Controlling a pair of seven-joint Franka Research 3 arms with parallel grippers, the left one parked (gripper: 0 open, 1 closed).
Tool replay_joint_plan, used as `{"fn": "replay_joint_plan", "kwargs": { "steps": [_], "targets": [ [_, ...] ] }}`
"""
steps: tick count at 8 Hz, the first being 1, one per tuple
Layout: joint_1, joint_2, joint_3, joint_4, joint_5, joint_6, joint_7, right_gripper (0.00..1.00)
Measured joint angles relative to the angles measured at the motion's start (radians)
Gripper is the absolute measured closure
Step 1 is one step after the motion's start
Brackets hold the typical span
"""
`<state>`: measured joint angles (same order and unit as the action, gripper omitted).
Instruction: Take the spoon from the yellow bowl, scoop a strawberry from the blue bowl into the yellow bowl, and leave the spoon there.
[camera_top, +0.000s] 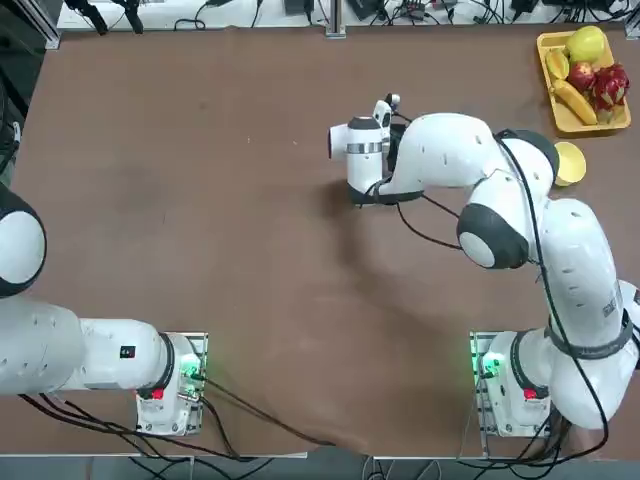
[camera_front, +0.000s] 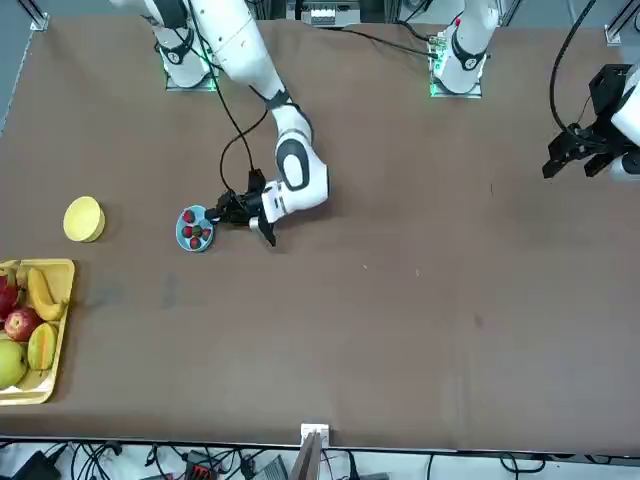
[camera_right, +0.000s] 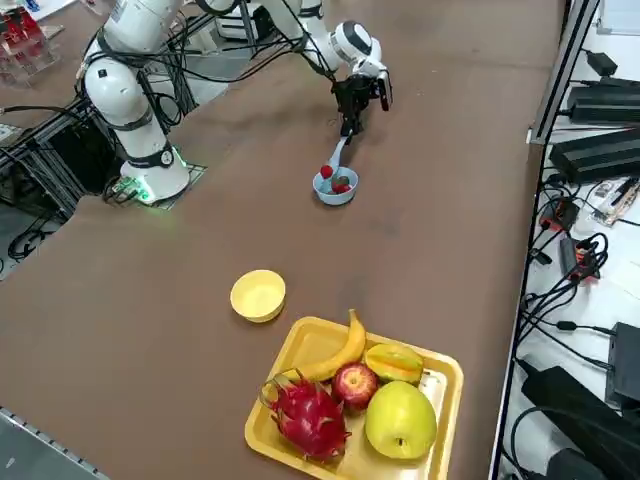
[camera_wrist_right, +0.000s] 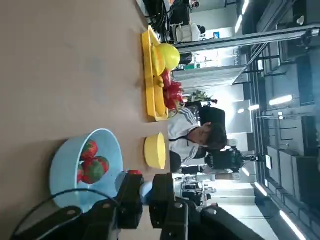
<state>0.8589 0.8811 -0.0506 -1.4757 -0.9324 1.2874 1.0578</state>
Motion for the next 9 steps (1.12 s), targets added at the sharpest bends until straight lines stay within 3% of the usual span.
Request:
{"fn": "replay_joint_plan", "kwargs": {
  "steps": [3,9],
  "targets": [
    [0.0,0.0,-0.007,0.008,-0.013,-0.026,-0.022,0.88],
    [-0.038,-0.024,-0.058,0.011,-0.014,-0.046,-0.052,0.88]
  ]
}}
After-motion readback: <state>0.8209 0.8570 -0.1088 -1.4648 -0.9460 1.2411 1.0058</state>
